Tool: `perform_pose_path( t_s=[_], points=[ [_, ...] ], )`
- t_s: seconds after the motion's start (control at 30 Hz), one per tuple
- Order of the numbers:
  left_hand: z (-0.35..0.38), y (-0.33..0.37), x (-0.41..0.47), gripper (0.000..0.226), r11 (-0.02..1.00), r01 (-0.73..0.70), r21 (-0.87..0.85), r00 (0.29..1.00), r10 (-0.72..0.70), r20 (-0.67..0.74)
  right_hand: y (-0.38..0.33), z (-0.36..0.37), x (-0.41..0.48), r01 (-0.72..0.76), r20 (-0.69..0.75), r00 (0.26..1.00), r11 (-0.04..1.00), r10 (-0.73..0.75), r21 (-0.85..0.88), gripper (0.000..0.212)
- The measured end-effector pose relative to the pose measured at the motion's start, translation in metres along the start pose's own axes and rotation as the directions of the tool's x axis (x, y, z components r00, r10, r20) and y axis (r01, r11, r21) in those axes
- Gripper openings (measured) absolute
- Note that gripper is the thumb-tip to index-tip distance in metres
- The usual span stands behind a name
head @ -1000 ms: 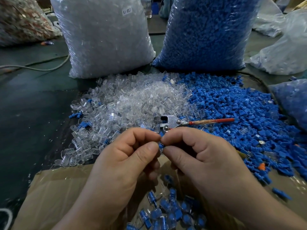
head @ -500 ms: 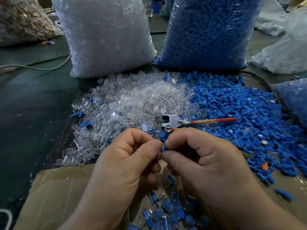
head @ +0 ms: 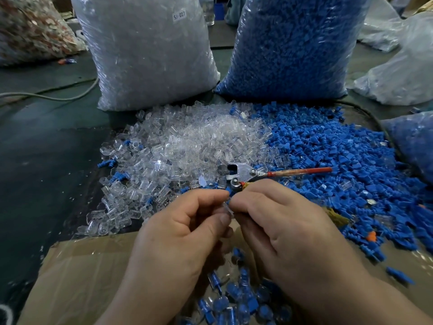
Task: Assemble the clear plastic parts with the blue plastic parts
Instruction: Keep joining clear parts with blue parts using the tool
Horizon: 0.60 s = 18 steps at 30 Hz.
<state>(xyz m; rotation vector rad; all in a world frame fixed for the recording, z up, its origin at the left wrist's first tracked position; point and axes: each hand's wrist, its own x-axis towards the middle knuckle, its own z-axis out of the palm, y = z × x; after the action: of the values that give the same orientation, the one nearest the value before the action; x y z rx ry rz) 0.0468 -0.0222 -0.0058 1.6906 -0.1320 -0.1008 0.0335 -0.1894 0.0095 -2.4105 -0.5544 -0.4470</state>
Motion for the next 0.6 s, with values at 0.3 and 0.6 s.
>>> perform_pose_path(
  t_s=[0.3, 0.6],
  points=[
    [-0.0019, 0.0047, 0.0006, 0.028, 0.996, -0.022, 0.081, 0.999, 0.019, 0.034, -0.0051, -0.0021, 0.0008, 0.047, 0.053, 0.998, 0.999, -0.046, -0.017, 0.015],
    [-0.0040, -0.0013, 0.0055, 0.017, 0.998, 0.034, 0.054, 0.999, -0.035, 0.018, 0.0026, -0.0026, 0.0011, 0.083, 0.091, 0.992, 0.996, -0.084, 0.008, 0.033]
  ],
)
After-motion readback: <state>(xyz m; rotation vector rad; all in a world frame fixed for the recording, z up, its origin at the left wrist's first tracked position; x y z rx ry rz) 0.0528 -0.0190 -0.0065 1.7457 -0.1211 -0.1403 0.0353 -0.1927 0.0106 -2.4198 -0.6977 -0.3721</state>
